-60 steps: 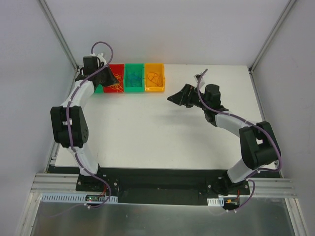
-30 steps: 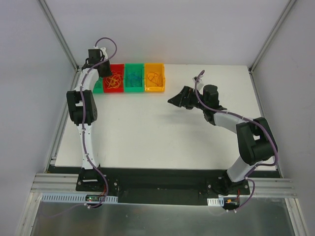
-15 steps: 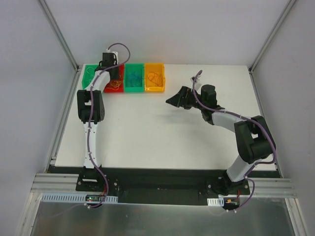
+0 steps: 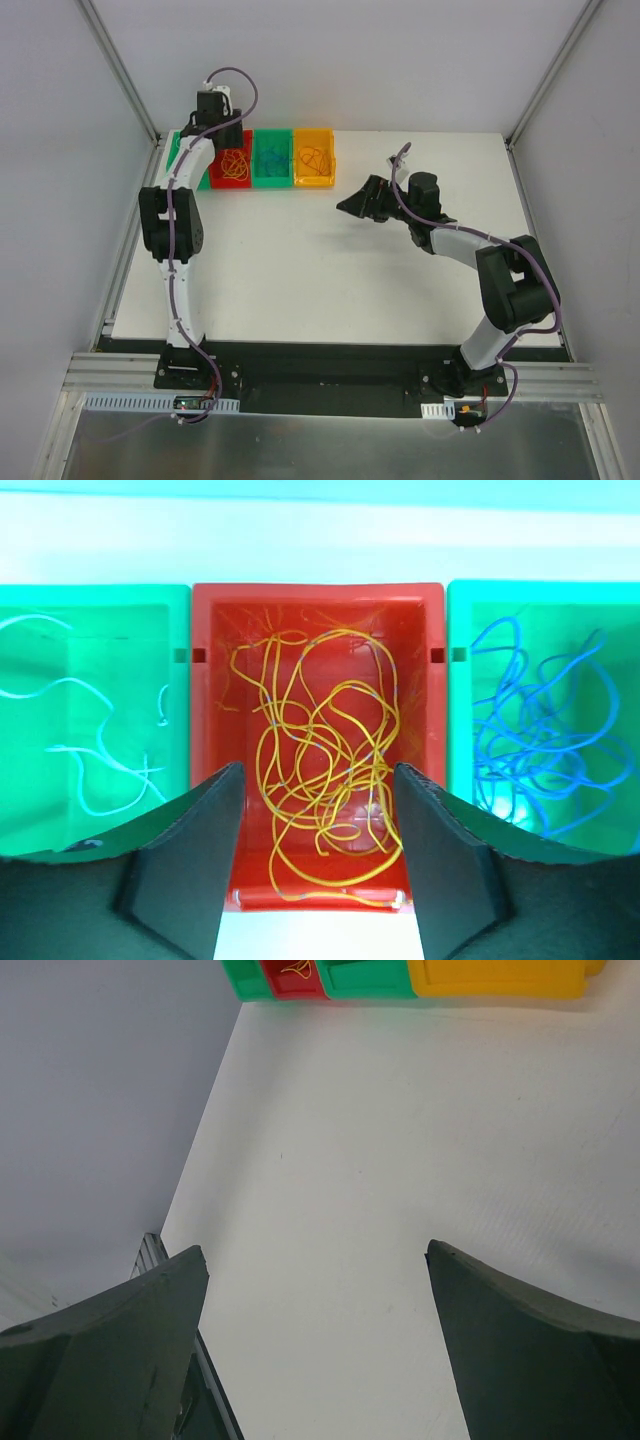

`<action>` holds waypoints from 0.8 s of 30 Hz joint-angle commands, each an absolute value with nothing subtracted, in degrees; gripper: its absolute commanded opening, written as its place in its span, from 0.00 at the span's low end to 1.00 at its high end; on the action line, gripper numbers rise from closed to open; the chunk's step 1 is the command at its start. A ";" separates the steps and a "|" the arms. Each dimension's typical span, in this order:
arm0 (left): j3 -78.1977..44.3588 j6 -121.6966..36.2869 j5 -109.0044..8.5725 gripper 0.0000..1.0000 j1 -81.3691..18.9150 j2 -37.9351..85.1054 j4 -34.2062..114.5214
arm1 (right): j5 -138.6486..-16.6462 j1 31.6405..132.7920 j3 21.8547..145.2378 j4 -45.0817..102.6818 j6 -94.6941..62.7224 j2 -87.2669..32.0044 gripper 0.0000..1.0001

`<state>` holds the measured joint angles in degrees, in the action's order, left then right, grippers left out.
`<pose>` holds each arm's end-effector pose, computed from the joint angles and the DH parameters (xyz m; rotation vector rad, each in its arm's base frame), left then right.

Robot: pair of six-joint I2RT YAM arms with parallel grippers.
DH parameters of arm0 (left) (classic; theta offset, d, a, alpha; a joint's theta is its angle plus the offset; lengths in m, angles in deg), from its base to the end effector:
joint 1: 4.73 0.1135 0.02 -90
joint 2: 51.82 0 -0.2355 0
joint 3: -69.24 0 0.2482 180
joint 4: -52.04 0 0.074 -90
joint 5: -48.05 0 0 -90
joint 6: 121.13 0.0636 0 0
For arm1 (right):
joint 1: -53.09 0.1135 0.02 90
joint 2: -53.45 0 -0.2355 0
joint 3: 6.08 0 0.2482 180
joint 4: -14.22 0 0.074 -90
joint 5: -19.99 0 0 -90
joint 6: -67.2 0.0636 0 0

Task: Untangle the cables

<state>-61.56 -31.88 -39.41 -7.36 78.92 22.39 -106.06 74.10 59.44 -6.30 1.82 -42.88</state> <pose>0.5411 -0.0220 0.2243 0.0073 2.0867 0.0104 0.3437 0.1721 0.1980 -0.4294 1.8036 1.1158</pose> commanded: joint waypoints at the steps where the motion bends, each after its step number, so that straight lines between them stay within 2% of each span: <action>1: -59.54 -34.20 -37.21 0.65 -8.07 70.62 23.38 | -106.75 74.53 61.53 -9.07 1.29 -42.44 0.93; 4: -58.40 -34.81 -35.46 0.73 -8.15 68.07 23.29 | -104.56 74.71 61.79 -5.30 -1.34 -41.21 0.93; 9: -52.87 -39.29 -36.76 0.75 -8.68 60.08 23.29 | -94.12 75.76 62.67 7.43 -10.91 -36.04 0.95; 14: -40.05 -44.13 -40.10 0.78 -12.89 46.82 24.08 | -77.34 79.89 63.02 20.10 -20.24 -27.34 0.96; 19: -21.86 -46.51 -45.29 0.80 -19.31 28.99 26.01 | -66.24 81.91 57.85 27.05 -20.26 -14.08 1.00; 20: -18.87 -46.42 -46.25 0.80 -20.54 24.77 26.01 | -64.75 82.44 55.66 27.93 -20.34 -10.92 0.96; 24: -5.34 -47.03 -52.83 0.80 -23.09 5.88 26.01 | -58.24 84.73 46.52 37.58 -20.70 5.50 0.96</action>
